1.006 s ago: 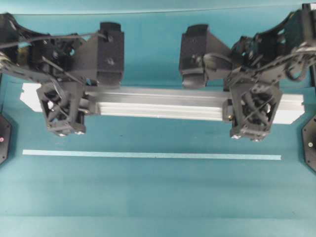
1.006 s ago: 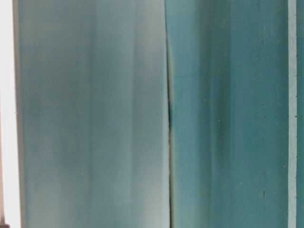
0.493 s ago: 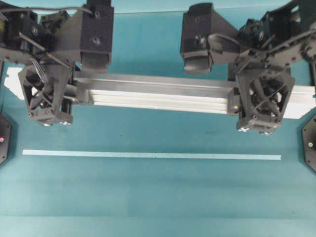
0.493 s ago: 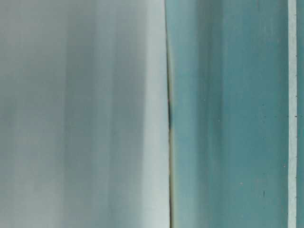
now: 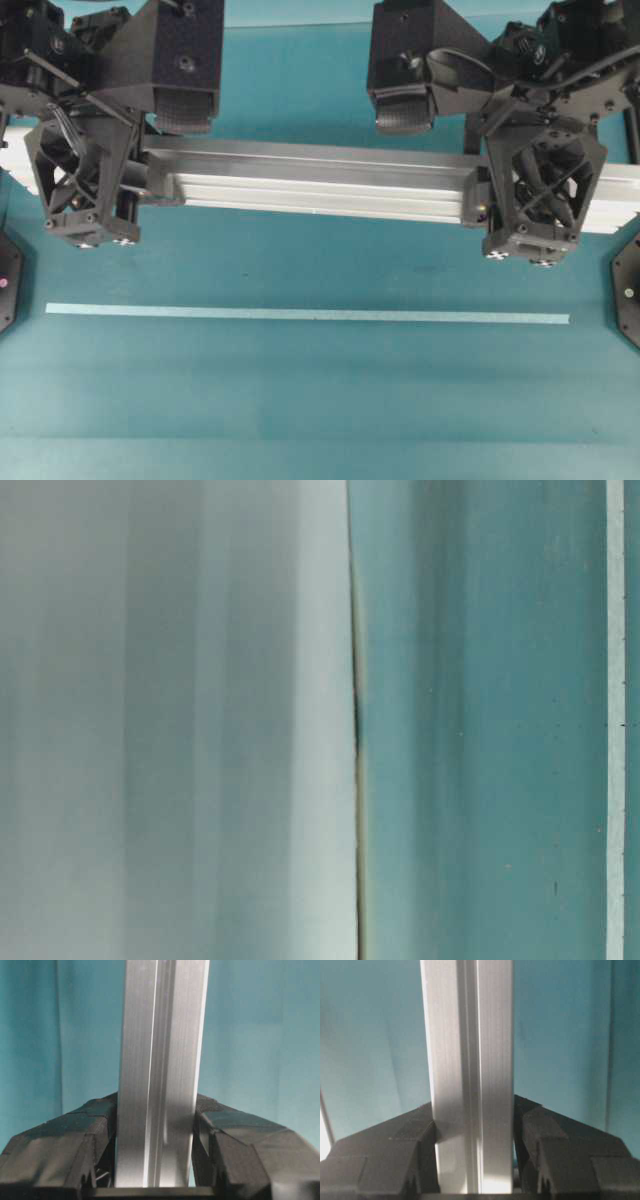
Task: Lift the metal rail with both hands.
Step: 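Lower the held rail back down onto the table with both grippers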
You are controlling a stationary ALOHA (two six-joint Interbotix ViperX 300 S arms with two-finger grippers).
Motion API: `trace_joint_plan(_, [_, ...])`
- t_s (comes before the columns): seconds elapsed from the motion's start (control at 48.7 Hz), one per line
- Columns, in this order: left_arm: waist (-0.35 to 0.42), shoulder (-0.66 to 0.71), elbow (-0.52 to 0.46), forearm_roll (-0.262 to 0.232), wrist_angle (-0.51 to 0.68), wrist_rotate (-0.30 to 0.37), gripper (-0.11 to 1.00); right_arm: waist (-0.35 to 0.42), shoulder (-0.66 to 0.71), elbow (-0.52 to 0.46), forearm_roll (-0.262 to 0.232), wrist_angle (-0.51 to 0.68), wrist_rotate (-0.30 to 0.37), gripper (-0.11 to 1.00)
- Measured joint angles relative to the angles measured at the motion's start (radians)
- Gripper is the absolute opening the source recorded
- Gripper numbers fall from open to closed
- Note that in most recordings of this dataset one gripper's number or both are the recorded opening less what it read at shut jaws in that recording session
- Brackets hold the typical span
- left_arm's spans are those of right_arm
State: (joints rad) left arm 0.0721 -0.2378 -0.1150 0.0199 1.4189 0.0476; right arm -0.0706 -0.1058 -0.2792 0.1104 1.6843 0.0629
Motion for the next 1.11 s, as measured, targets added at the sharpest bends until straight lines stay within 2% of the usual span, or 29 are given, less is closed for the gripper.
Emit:
trace_joint_plan(0.411, [0.003, 0.009, 0.011, 0.0, -0.002, 0.0, 0.36, 0.002, -0.003, 0.029, -0.002, -0.003, 0.0, 0.38])
trace_joint_plan(0.616, [0.008, 0.014, 0.12, 0.0, -0.061, 0.0, 0.36, 0.006, -0.002, 0.158, -0.018, -0.087, 0.0, 0.38])
trace_joint_plan(0.903, [0.009, 0.014, 0.331, 0.002, -0.261, 0.0, 0.36, -0.002, -0.034, 0.374, -0.029, -0.278, -0.012, 0.38])
trace_joint_plan(1.108, [0.009, 0.014, 0.446, 0.003, -0.373, -0.002, 0.36, 0.0, -0.034, 0.518, -0.057, -0.426, -0.012, 0.38])
